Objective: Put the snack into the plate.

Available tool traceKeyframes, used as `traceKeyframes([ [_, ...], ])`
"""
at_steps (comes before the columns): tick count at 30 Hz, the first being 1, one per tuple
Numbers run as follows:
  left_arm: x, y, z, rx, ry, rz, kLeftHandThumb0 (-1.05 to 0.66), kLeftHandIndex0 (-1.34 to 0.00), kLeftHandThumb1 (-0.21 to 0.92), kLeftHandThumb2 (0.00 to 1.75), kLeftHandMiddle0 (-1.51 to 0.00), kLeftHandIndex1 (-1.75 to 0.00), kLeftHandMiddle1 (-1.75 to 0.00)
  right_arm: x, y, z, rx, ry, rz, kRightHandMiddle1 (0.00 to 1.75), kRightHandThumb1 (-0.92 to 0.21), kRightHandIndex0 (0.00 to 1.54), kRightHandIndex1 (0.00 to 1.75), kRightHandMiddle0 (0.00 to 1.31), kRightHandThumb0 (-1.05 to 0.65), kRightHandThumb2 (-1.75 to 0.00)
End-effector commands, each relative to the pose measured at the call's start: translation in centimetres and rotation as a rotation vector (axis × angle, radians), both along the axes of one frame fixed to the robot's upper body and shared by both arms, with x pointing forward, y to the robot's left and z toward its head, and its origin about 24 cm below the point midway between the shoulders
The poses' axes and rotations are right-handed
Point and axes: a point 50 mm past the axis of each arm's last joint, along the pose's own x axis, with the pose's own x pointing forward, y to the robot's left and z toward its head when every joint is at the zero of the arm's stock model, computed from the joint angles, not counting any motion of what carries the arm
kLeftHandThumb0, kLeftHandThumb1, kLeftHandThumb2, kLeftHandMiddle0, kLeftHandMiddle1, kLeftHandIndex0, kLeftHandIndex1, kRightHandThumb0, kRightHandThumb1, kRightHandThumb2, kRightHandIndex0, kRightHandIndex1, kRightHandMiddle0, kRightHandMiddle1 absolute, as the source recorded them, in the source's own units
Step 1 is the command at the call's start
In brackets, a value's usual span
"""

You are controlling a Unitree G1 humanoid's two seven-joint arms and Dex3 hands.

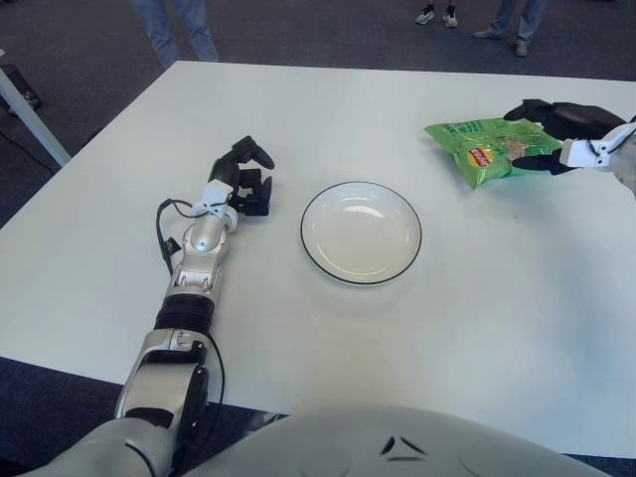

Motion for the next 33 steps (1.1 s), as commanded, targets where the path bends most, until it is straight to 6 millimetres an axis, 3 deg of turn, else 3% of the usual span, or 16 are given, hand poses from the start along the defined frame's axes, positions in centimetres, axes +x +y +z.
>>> traceKeyframes([
  [1,-1.4,-0.1,-2.9,0.003,0.102,0.023,-0.50,-0.66,0.25,1.39,-1.25,-1.75,-1.75,0.4,0.0,0.4,-0.053,-0.031,0.029,0.48,-0.92,0.02,0.05,0.00,-0.99,-0.49],
  [9,-1.5,-0.3,-2.7,0.019,0.075,0.035,-0.50,-0.67,0.24,1.40,-1.25,-1.75,-1.75,1.1,0.6,-0.9,-0.096,-0.009,0.050,0.40,-0.92,0.00,0.00,0.00,-0.99,-0.38],
  [27,-1.7,-0.7,-2.7,0.025,0.068,0.030,-0.52,-0.70,0.20,1.46,-1.24,-1.75,-1.75,2.1,2.5,-3.3,-0.168,0.126,0.061,0.40,-0.92,0.00,0.00,0.00,-1.03,-0.32],
  [33,-1.9,-0.8,-2.6,0.060,0.056,0.040,-0.53,-0.72,0.18,1.48,-1.25,-1.75,-1.75,2.3,3.0,-4.4,-0.205,0.096,0.050,0.30,-0.92,0.00,0.00,0.00,-1.05,-0.28],
])
